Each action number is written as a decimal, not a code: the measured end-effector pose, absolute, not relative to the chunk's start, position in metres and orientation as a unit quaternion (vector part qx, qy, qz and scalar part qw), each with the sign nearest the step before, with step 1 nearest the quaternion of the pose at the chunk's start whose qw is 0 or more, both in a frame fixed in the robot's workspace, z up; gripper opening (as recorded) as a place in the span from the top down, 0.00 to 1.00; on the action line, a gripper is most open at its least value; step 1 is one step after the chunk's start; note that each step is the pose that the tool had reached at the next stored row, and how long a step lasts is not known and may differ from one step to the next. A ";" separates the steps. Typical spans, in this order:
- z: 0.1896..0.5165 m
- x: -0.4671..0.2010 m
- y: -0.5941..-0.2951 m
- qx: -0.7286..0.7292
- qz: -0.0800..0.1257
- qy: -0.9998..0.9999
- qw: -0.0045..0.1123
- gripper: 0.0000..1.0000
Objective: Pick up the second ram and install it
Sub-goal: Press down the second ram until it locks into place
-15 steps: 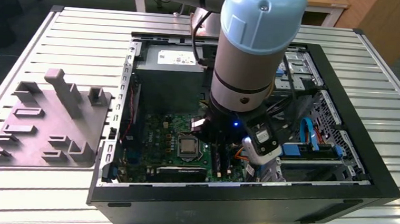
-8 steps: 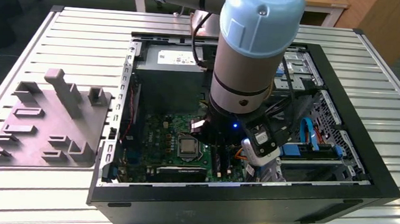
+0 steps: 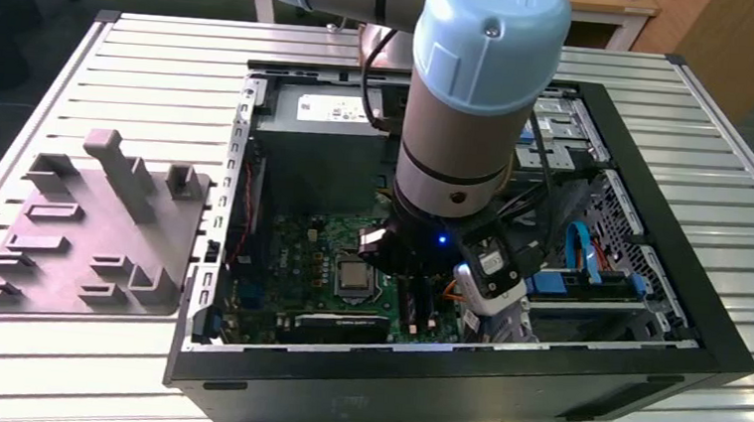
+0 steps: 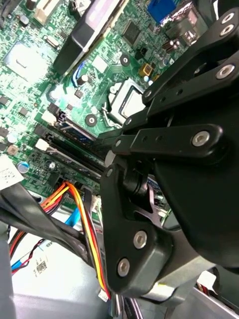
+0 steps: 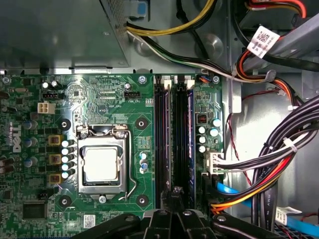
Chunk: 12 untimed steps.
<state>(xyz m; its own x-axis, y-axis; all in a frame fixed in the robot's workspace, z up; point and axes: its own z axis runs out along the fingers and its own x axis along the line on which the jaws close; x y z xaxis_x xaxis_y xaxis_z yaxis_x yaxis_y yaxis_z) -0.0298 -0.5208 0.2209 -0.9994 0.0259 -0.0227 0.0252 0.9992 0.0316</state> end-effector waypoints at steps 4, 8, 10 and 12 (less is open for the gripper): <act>0.221 -0.030 -0.521 0.013 0.016 1.000 0.012 0.90; 0.219 -0.030 -0.521 0.013 0.016 1.000 0.012 0.90; 0.218 -0.030 -0.521 0.013 0.016 1.000 0.012 0.90; 0.218 -0.030 -0.521 0.013 0.016 1.000 0.012 0.90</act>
